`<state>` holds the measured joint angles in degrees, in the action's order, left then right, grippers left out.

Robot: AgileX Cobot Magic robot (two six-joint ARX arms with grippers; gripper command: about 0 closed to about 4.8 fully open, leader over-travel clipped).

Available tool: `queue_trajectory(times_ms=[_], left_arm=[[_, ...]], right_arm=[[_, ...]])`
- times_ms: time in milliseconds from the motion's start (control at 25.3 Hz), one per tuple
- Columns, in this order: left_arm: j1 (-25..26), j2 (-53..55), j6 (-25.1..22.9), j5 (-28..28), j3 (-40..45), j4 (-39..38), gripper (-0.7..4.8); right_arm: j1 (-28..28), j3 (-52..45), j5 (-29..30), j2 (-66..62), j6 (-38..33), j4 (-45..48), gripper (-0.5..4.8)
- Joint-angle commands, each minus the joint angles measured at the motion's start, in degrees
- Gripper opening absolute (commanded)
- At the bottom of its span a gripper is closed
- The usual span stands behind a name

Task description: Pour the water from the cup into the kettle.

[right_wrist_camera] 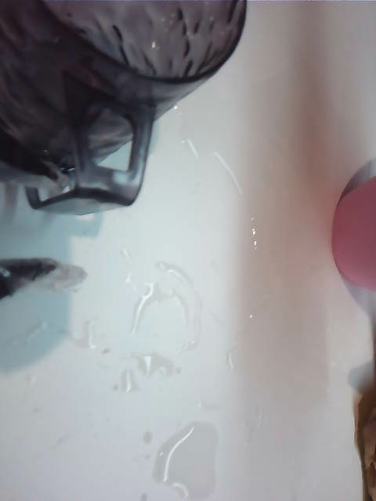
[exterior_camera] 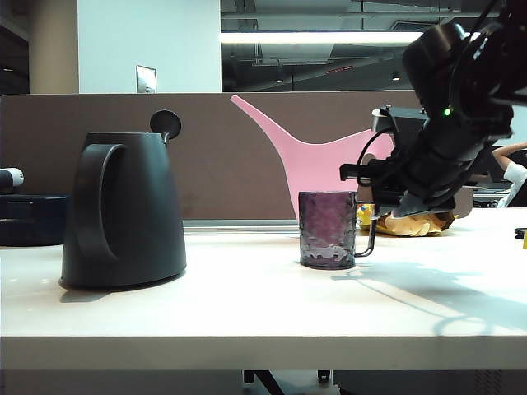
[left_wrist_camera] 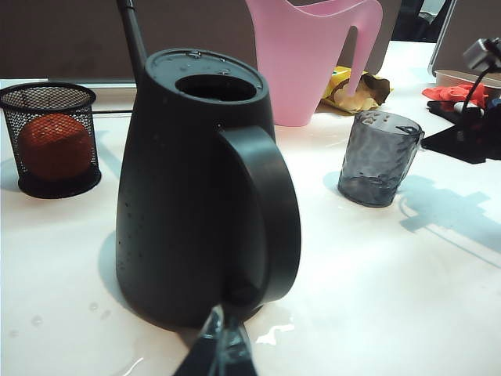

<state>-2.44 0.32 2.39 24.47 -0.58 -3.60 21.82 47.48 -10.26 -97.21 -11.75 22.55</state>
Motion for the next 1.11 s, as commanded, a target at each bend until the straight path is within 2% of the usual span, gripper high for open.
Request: queue_trajectory(times_ms=[39, 158, 197, 237, 276, 355, 474, 592, 750, 868, 1105], left_arm=[[0.0, 0.0, 0.0, 0.2, -0.2, 1.2, -0.05], [0.0, 0.0, -0.1, 0.2, -0.2, 1.1, -0.05], [0.0, 0.0, -0.1, 0.2, -0.2, 1.1, -0.05], [0.0, 0.0, -0.1, 0.2, -0.2, 1.1, -0.05], [0.0, 0.0, -0.1, 0.2, -0.2, 1.1, -0.05], [0.0, 0.0, -0.2, 0.0, -0.2, 1.1, -0.05], [0.0, 0.0, -0.2, -1.3, -0.2, 1.1, -0.05], [0.0, 0.0, -0.2, -3.3, -0.2, 1.1, -0.05], [0.0, 0.0, -0.2, -3.9, -0.2, 1.1, -0.05], [0.0, 0.0, -0.2, -4.2, -0.2, 1.3, -0.05], [0.0, 0.0, -0.3, -7.5, 0.0, 4.0, -0.05]], right_arm=[[0.1, 0.1, -0.1, 3.9, 0.0, -7.5, 1.22], [0.1, 0.1, -0.2, 9.2, 0.0, -14.6, 1.09], [0.0, 0.1, -0.4, 10.6, 0.0, -16.3, 0.86], [0.0, 0.1, -1.5, 14.0, 1.3, -19.8, 0.17], [0.0, 0.1, -2.1, 16.0, 2.8, -21.6, -0.09], [-0.5, 0.1, -3.7, 21.5, 7.0, -25.8, -0.08], [-3.4, 0.1, -1.8, 26.9, 9.3, -29.6, -0.08], [-9.1, 0.0, 2.1, 31.8, 10.7, -31.9, -0.08], [-17.8, -2.1, 10.4, 38.2, 10.8, -32.1, -0.09], [-24.1, -7.7, 15.6, 46.1, 10.8, -30.9, -0.09], [-25.1, -21.3, 18.0, 61.2, 10.0, -24.4, -0.09]])
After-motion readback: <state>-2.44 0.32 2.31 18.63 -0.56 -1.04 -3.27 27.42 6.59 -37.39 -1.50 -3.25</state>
